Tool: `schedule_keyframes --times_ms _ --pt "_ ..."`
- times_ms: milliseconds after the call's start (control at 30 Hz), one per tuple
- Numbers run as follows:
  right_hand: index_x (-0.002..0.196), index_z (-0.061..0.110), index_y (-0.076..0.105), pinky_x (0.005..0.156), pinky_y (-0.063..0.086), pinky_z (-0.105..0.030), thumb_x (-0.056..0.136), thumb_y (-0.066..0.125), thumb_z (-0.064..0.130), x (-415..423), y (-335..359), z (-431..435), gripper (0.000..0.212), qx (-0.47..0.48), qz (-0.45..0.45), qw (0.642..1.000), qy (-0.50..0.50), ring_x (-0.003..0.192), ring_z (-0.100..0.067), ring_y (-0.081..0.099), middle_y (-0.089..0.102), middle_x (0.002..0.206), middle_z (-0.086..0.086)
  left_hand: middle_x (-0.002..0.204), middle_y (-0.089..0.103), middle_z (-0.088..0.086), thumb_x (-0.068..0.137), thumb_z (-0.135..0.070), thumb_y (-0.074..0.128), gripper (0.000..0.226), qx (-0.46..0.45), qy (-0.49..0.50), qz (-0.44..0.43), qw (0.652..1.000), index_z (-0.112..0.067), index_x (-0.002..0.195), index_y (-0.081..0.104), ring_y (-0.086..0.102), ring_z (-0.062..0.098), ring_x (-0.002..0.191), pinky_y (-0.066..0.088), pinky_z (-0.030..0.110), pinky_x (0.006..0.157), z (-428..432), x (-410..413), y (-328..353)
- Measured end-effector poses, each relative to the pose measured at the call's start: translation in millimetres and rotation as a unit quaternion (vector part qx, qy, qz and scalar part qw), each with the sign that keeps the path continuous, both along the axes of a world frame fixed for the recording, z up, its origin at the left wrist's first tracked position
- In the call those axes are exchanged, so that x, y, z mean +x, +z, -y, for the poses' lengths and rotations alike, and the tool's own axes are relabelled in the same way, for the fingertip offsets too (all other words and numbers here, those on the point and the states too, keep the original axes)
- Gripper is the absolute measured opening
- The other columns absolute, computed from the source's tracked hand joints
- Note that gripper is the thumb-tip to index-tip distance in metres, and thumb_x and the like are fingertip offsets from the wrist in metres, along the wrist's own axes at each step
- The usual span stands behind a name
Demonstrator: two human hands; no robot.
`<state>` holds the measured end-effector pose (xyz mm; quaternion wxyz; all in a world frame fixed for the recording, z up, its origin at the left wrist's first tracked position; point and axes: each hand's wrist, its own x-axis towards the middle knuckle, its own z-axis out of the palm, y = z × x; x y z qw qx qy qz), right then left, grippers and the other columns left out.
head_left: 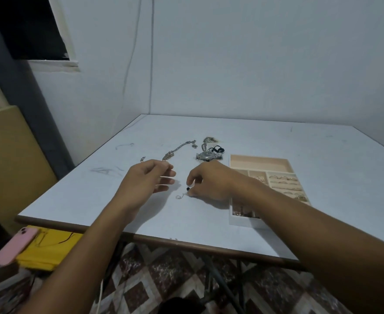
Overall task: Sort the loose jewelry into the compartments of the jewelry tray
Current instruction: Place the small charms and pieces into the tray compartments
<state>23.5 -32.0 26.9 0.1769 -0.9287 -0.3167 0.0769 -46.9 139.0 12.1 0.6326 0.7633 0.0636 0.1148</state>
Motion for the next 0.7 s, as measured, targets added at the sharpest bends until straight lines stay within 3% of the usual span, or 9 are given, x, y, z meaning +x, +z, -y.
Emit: schedule_keyframes --times_ms 167,300,467,600,700 --pt "0.093 0.021 0.068 0.072 0.042 -0.027 0.083 0.071 0.028 5.1 -6.4 -4.0 0.013 0.008 -0.009 1.000 0.000 0.076 -0.010 0.054 0.060 0.073 0.011 0.095 0.074 0.004 0.097 -0.025 0.052 0.023 -0.035 0.004 -0.006 0.999 -0.011 0.098 0.070 0.072 0.018 0.086 0.056 0.031 0.082 0.5 5.4 -2.0" --pt "0.080 0.025 0.060 0.071 0.040 -0.028 0.082 0.070 0.024 5.9 -7.6 -4.9 0.011 0.016 -0.015 1.000 0.007 0.077 -0.013 0.052 0.057 0.075 0.011 0.091 0.074 0.002 0.096 -0.024 0.053 0.020 -0.055 -0.002 0.002 0.998 -0.013 0.096 0.070 0.072 0.018 0.085 0.056 0.032 0.080 6.5 9.0 0.2" --pt "0.077 0.026 0.062 0.072 0.046 -0.029 0.081 0.070 0.023 6.8 -2.9 -2.9 0.009 0.041 -0.026 0.999 0.006 0.077 -0.012 0.059 0.063 0.075 0.010 0.092 0.074 -0.001 0.094 -0.024 0.054 0.018 -0.072 0.017 0.017 0.997 -0.015 0.096 0.070 0.070 0.018 0.091 0.056 0.034 0.084 17.1 15.5 4.9" --pt "0.081 0.023 0.068 0.062 0.037 -0.020 0.081 0.070 0.022 4.0 9.9 2.0 0.002 0.081 -0.017 0.997 0.006 0.065 -0.002 0.051 0.058 0.070 0.011 0.096 0.073 -0.001 0.093 -0.024 0.053 0.019 -0.079 0.038 0.014 0.996 -0.015 0.096 0.070 0.069 0.017 0.095 0.055 0.035 0.087 29.6 20.5 3.2" --pt "0.083 0.021 0.072 0.061 0.036 -0.019 0.081 0.070 0.022 1.1 20.6 4.8 0.003 0.095 -0.008 0.995 0.007 0.066 0.000 0.051 0.060 0.071 0.011 0.096 0.073 0.006 0.097 -0.025 0.047 0.027 -0.094 0.013 0.008 0.995 -0.008 0.097 0.068 0.071 0.021 0.090 0.056 0.032 0.079 40.2 21.7 1.6"
